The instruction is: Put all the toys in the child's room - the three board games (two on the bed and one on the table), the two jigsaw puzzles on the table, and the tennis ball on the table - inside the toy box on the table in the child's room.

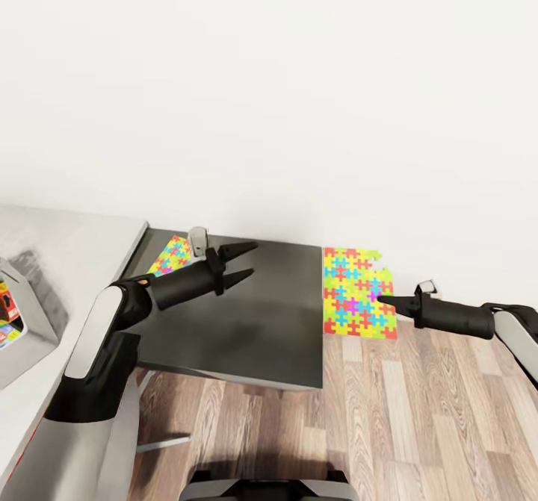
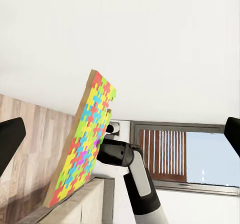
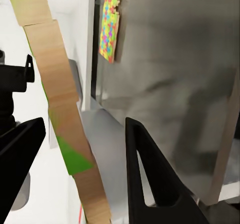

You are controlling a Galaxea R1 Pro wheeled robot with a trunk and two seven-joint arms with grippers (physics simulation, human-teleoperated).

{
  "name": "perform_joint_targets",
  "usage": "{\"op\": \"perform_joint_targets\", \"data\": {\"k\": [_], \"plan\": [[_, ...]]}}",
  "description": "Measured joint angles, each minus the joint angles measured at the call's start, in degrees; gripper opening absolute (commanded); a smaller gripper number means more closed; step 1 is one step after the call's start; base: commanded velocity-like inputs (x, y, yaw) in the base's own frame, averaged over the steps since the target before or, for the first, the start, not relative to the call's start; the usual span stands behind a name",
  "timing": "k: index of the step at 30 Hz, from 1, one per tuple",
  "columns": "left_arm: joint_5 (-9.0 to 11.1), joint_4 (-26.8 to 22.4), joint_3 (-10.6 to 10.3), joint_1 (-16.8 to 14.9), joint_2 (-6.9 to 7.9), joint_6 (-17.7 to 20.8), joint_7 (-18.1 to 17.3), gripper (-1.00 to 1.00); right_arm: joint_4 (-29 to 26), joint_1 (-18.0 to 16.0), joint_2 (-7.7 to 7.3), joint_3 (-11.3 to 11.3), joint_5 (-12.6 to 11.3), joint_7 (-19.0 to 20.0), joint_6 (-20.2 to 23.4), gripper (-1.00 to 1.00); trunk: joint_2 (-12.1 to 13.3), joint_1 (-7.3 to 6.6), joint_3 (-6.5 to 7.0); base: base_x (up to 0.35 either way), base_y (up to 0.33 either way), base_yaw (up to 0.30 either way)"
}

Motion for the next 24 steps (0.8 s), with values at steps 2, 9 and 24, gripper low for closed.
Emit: {"op": "perform_joint_targets", "data": {"k": [2, 9, 24], "plan": [[0.56, 0.0, 0.0, 0.21, 0.34, -0.06, 0.09, 1.0, -0.49, 0.27, -0.17, -0.29, -0.06, 0.02, 0.0, -1.0, 0.0, 0.0, 0.19, 0.0, 0.0, 0.0], [1.5, -0.02, 1.06, 0.91, 1.32, -0.04, 0.12, 1.0, -1.61, 0.87, -0.4, -0.71, -0.25, 0.11, 0.0, -1.0, 0.0, 0.0, 0.61, 0.0, 0.0, 0.047], [8.69, -0.04, 8.61, 5.48, 7.2, 0.0, -3.87, 1.0, -3.15, 0.86, -0.47, -1.23, -1.42, 0.21, -0.02, -1.0, 0.0, 0.0, 1.41, 0.0, 0.0, 0.206]]}}
